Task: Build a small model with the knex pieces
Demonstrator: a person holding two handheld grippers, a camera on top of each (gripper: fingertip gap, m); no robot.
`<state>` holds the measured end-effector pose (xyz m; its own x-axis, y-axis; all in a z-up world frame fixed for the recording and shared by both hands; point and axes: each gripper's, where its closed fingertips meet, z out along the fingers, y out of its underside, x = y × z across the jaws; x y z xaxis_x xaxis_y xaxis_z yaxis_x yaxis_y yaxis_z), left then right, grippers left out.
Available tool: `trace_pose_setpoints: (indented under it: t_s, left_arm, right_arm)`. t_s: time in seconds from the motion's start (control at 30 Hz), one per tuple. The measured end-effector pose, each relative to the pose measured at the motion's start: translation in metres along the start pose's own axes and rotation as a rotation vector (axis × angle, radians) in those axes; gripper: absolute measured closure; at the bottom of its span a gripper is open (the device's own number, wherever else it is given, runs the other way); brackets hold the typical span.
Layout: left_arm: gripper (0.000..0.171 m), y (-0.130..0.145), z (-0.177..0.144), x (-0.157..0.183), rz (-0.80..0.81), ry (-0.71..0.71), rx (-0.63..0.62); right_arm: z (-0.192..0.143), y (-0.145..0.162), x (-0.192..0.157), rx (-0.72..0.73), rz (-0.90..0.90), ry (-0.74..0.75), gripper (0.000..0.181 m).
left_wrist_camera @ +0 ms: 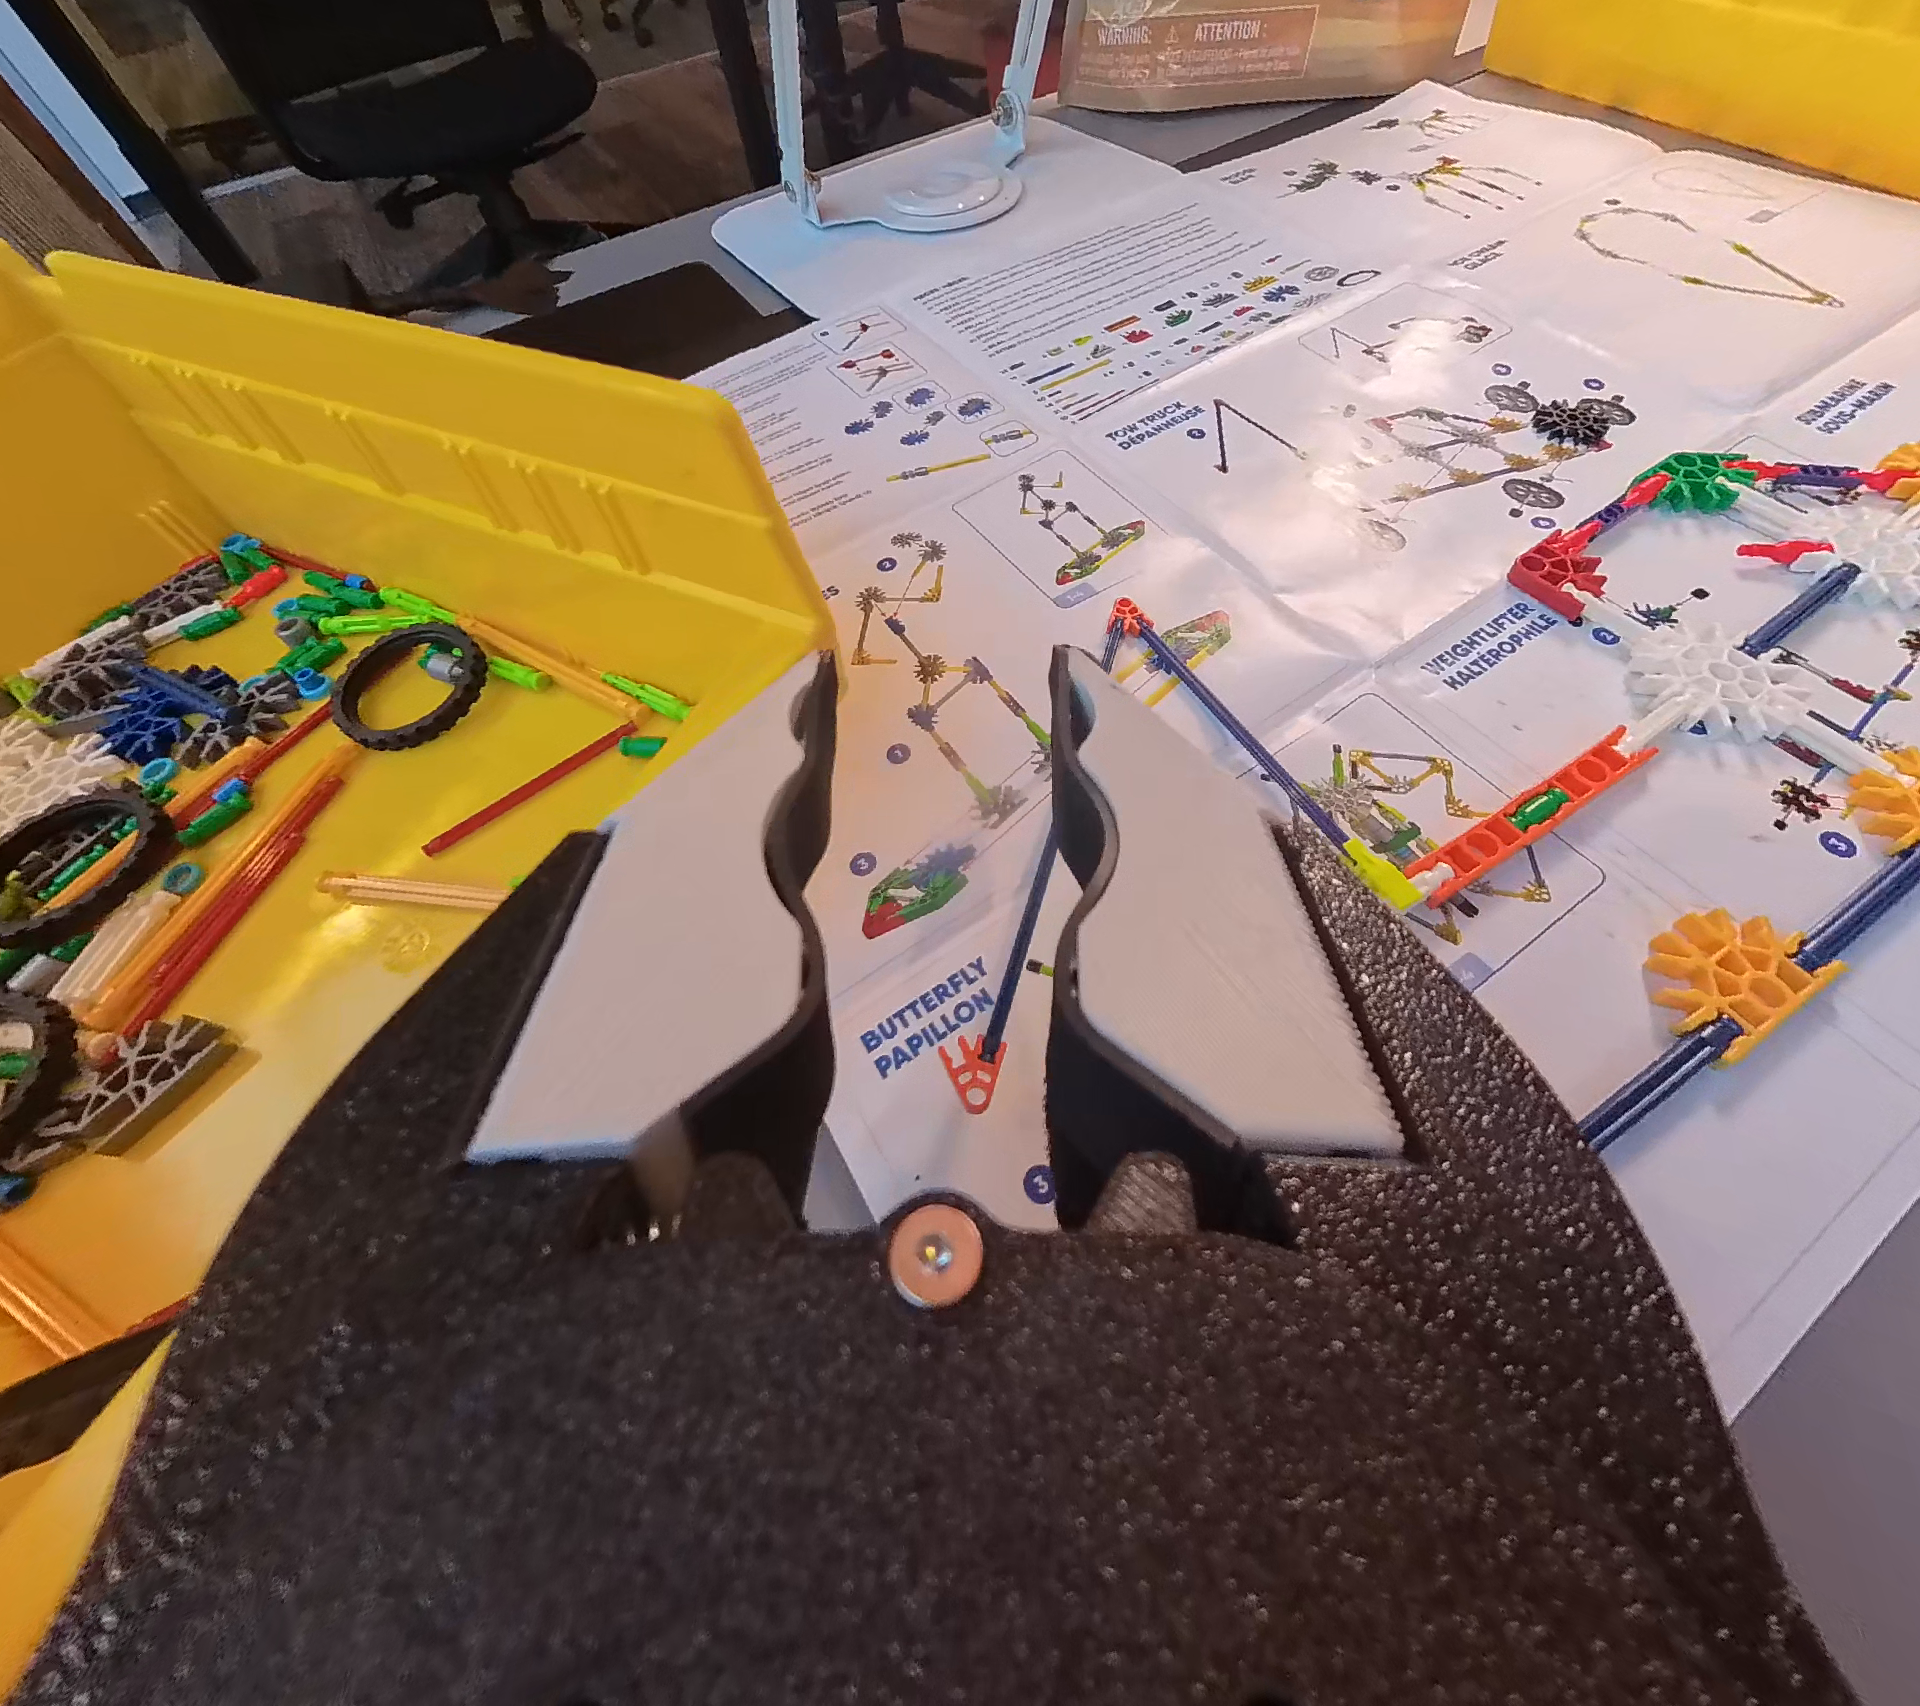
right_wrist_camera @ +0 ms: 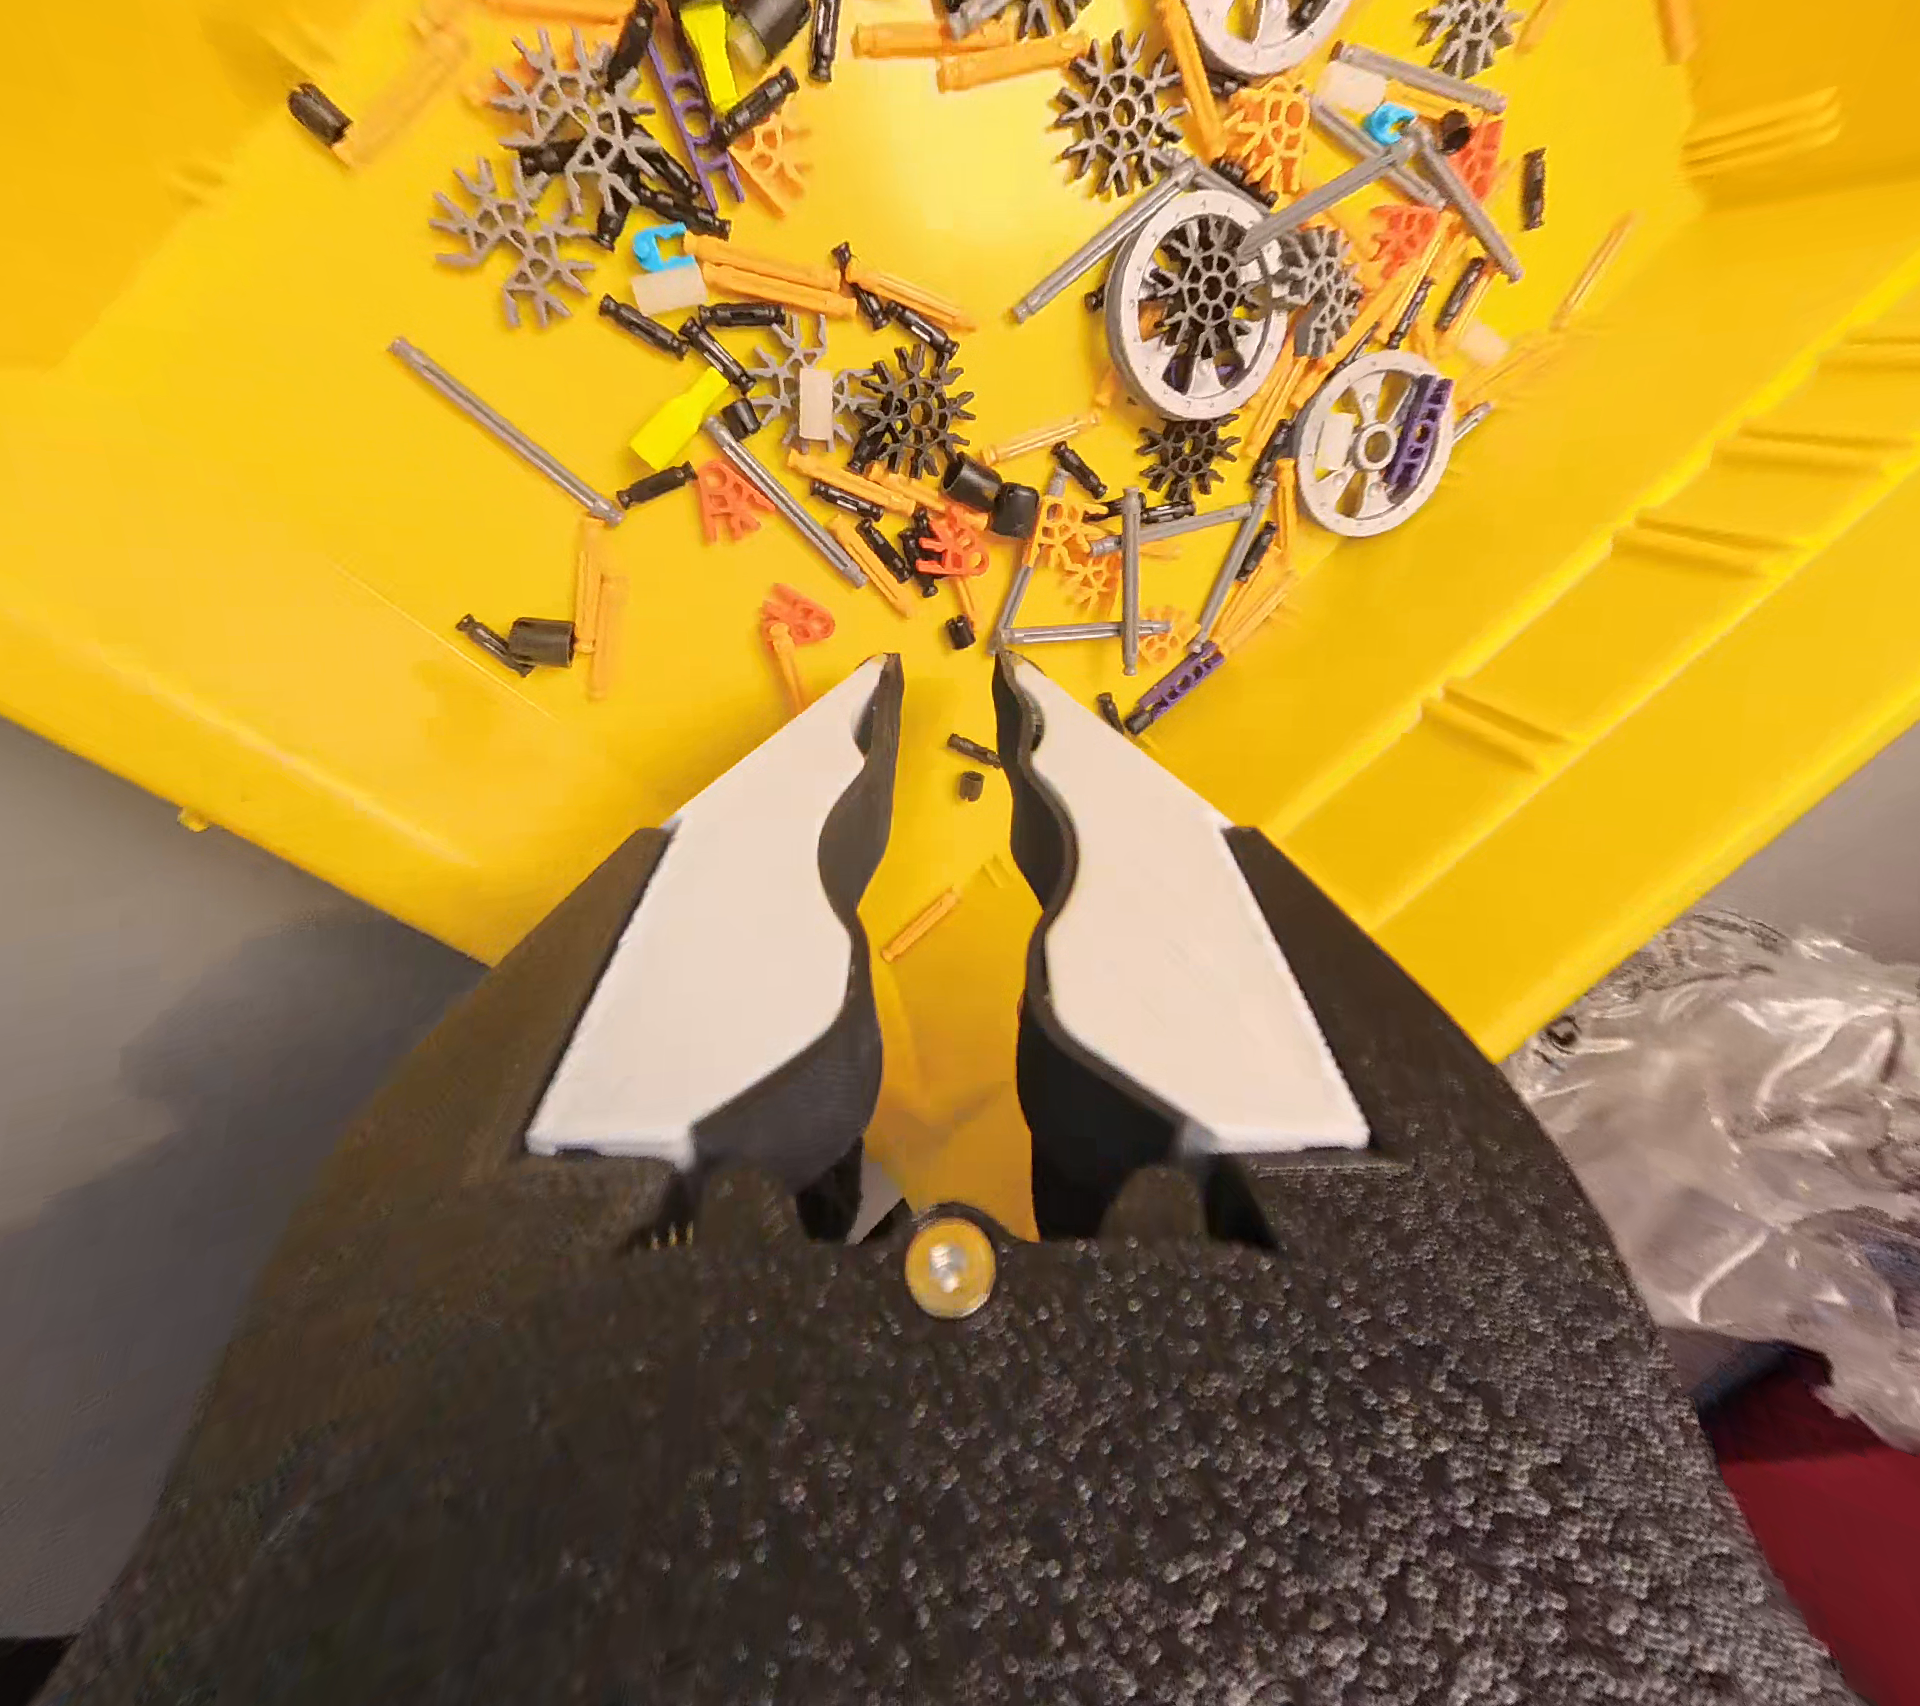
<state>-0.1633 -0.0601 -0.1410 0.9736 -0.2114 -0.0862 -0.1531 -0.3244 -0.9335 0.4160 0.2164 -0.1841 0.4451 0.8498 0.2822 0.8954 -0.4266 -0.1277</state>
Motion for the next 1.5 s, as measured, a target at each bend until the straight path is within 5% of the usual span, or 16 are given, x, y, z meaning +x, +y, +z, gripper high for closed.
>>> trace_pose_setpoints:
  t_s: [1.07, 1.5]
  left_arm:
    - [0.133, 0.004, 0.003, 0.003, -0.027, 0.041, -0.015]
    - [0.133, 0.006, 0.005, 0.003, -0.036, 0.045, -0.03]
  right_arm:
    - [0.022, 0.003, 0.005, -0.085, 0.019, -0.009, 0.177]
    - [0.009, -0.003, 0.01, -0.005, 0.046, 0.015, 0.177]
